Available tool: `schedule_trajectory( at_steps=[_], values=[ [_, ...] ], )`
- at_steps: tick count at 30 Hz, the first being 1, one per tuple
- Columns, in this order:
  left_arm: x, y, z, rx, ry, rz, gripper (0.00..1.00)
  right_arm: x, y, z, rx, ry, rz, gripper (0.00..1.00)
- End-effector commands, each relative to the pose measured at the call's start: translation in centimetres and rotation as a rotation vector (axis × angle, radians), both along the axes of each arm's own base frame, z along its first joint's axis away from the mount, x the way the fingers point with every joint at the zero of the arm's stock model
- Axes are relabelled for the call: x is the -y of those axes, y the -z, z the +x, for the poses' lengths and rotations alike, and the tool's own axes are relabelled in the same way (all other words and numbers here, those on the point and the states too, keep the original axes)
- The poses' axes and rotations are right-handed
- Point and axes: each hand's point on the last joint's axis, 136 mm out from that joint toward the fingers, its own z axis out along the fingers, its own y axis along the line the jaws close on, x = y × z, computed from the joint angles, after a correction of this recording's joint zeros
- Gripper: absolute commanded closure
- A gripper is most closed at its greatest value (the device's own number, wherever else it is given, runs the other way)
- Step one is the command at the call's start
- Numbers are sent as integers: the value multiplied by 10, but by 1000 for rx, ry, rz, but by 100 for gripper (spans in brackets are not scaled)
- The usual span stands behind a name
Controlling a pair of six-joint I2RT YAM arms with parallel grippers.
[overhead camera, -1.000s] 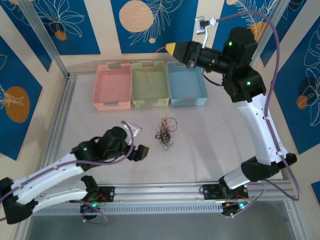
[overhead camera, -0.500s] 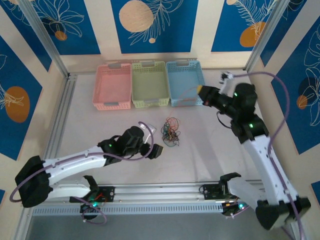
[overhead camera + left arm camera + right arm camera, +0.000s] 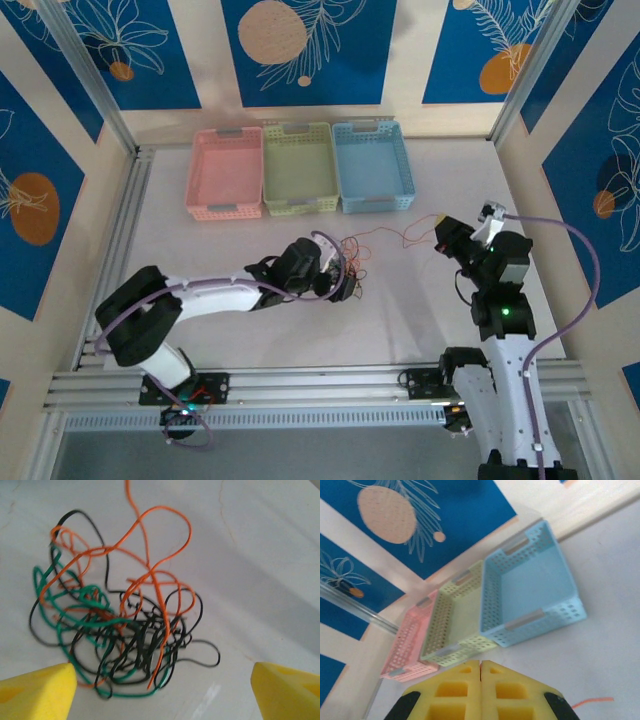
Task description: Untangle the cables
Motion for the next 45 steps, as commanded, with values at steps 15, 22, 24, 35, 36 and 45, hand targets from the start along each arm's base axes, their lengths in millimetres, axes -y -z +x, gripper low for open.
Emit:
schedule_trajectory(
  at_steps=[15,22,24,35,36,45],
  values=[
    [11,37,40,28,-79,163,2,18,23,10,15,47,43,100],
    [7,49,41,25,-83,192,27,19,31,12,6,51,48,100],
    [3,47,40,34,-90,183,48,20,31,12,4,51,44,100],
    [-42,18,23,53,-203,148,96,26,35,13,-25,81,41,100],
    [-53,15,20,53,-232,153,99,27,36,12,-31,92,38,100],
    [-102,6,-4,24,-317,178,100,31,45,14,-73,109,53,100]
  ],
)
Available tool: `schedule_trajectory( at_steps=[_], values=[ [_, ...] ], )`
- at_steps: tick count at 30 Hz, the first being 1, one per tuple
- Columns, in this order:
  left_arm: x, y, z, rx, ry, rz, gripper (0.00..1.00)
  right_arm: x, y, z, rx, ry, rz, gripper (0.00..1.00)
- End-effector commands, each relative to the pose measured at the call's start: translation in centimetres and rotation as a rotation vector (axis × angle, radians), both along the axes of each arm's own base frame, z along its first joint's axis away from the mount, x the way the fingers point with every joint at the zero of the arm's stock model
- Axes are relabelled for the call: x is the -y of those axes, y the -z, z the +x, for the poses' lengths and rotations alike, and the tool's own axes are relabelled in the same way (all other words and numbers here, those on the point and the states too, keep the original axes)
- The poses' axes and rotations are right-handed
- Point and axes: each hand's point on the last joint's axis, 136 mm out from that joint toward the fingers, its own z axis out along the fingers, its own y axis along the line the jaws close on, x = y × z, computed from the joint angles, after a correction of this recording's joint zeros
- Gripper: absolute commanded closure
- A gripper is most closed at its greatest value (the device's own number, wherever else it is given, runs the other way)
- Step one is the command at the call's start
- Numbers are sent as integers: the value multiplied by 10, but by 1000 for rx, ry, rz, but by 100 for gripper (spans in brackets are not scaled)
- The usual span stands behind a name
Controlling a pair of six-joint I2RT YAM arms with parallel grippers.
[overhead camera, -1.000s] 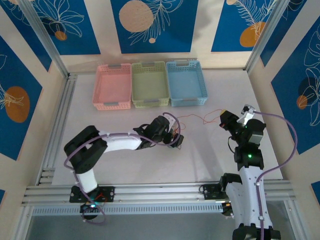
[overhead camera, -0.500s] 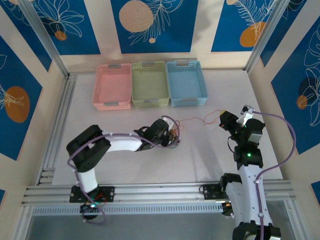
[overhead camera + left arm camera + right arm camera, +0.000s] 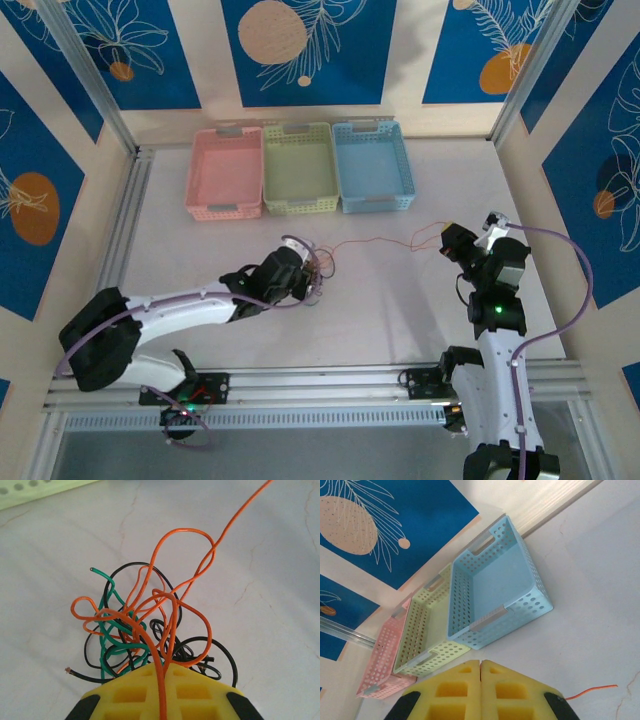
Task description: Untangle the cables
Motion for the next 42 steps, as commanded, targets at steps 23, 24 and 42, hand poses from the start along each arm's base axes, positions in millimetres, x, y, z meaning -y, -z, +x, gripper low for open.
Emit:
schedule_trajectory(
  at_steps=[23,24,42],
  values=[
    [-14,25,-7,-59,-21,24,100,-84,15,3,-226,-334,237,45],
    [-14,25,-7,-57,-22,25,100,-96,19,0,-251,-361,250,45],
    [-15,25,-7,-52,-24,15,100,-236,106,15,-615,-478,300,60]
  ],
)
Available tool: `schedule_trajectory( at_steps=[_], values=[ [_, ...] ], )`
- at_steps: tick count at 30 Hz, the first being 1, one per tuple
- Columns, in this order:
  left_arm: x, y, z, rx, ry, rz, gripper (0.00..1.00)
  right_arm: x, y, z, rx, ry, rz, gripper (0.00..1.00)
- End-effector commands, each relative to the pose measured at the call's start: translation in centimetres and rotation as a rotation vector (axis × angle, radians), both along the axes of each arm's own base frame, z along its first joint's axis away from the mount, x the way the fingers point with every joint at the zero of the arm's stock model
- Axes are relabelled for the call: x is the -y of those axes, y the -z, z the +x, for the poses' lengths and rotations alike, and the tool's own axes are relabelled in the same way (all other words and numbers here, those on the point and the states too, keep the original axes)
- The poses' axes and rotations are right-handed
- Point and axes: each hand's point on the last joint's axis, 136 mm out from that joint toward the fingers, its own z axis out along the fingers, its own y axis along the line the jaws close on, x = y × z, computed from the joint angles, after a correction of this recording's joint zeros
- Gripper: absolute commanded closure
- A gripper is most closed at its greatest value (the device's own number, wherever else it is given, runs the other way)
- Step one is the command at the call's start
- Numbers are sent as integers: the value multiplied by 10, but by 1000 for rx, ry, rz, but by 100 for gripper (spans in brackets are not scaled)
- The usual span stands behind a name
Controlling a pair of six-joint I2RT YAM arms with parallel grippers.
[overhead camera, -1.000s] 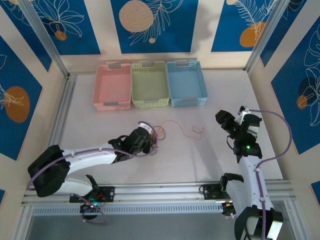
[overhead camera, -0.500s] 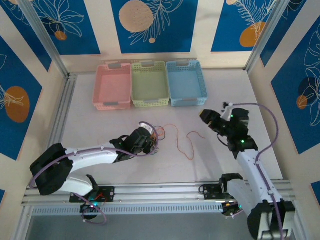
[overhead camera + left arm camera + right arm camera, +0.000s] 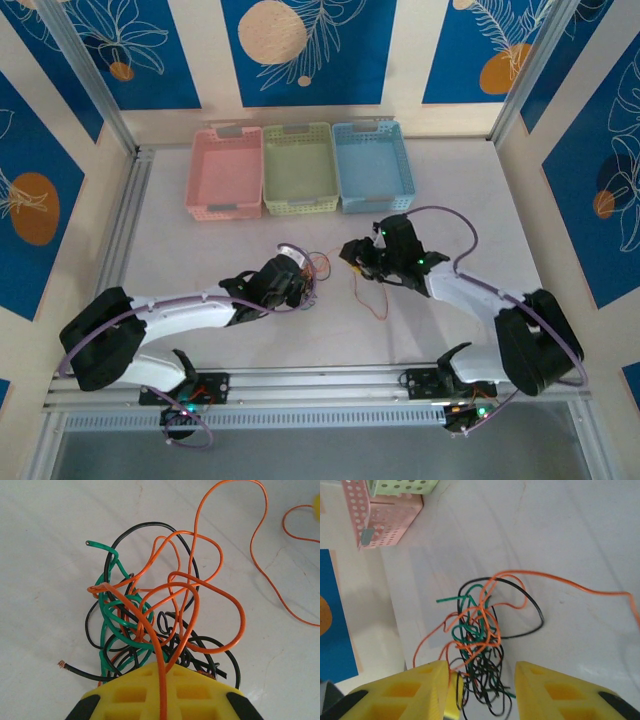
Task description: Untangle the cables
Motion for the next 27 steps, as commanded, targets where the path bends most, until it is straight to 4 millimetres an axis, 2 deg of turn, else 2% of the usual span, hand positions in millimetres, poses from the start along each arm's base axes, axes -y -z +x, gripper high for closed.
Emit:
schedule_trajectory(
  at_steps=[1,8,17,21,27],
  values=[
    [0,-6,3,11,-8,-35,100,-11,-12,21,28,41,35,60],
    [0,-5,4,10,-10,-31,100,-22,10,30,-36,39,44,60],
    [0,-5,4,11,-10,-29,100,-27,27,40,-62,39,33,60],
    [1,-5,5,9,-10,-28,100,-36,24,44,-45,-7,49,73],
    [0,-2,5,6,-12,-20,100,-38,23,49,-27,-32,61,93]
  ],
)
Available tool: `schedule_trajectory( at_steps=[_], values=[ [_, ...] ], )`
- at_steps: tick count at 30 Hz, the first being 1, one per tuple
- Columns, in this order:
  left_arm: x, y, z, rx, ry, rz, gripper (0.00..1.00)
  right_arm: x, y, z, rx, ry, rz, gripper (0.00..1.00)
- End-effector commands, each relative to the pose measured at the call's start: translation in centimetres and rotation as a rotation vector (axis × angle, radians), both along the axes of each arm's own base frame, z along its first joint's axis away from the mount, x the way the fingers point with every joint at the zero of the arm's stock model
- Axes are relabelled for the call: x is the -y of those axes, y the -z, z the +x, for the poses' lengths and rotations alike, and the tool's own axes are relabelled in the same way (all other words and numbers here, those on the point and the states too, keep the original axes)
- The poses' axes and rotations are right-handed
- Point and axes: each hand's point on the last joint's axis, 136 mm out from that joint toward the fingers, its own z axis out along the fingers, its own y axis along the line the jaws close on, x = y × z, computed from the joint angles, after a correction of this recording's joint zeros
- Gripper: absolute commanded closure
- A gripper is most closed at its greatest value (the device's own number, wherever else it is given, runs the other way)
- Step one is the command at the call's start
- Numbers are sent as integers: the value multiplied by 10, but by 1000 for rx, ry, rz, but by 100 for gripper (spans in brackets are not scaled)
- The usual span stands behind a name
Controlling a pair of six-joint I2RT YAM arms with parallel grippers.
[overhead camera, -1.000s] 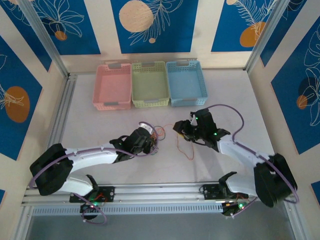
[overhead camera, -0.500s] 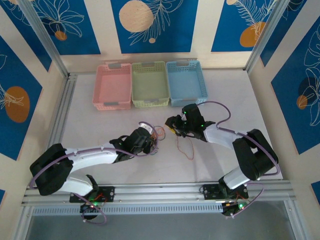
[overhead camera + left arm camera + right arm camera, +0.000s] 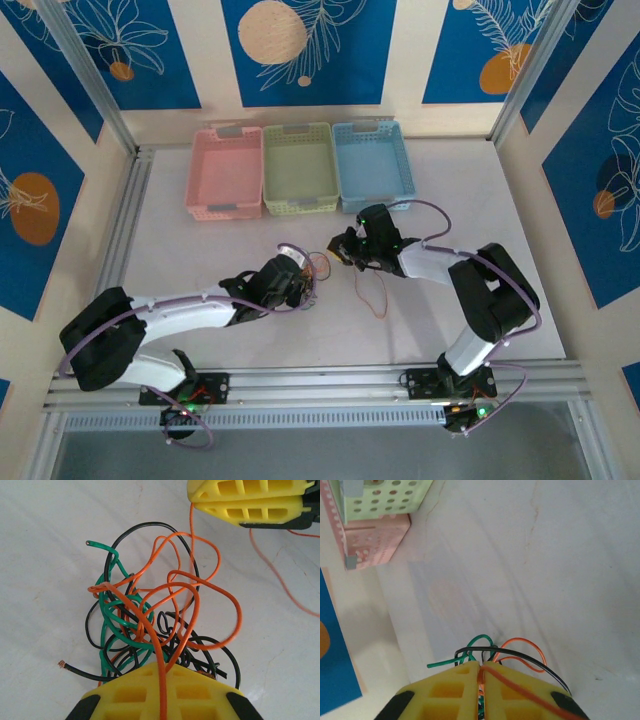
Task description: Untangle the cables
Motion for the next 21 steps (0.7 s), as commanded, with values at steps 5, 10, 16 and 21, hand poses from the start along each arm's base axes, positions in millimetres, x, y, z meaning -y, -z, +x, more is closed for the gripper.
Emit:
schedule_trajectory(
  at_steps=[5,10,16,21],
  values=[
    [-1,-4,5,7,-19,-24,100,9,-38,13,148,-56,43,100],
    [-2,-3,6,8,-24,-23,100,65,-49,16,221,35,-14,100],
    [-3,-4,5,10,-26,-30,100,165,-55,7,300,273,-170,100],
    [-3,-4,5,11,-23,-35,100,217,-50,-7,298,469,-208,100]
  ],
)
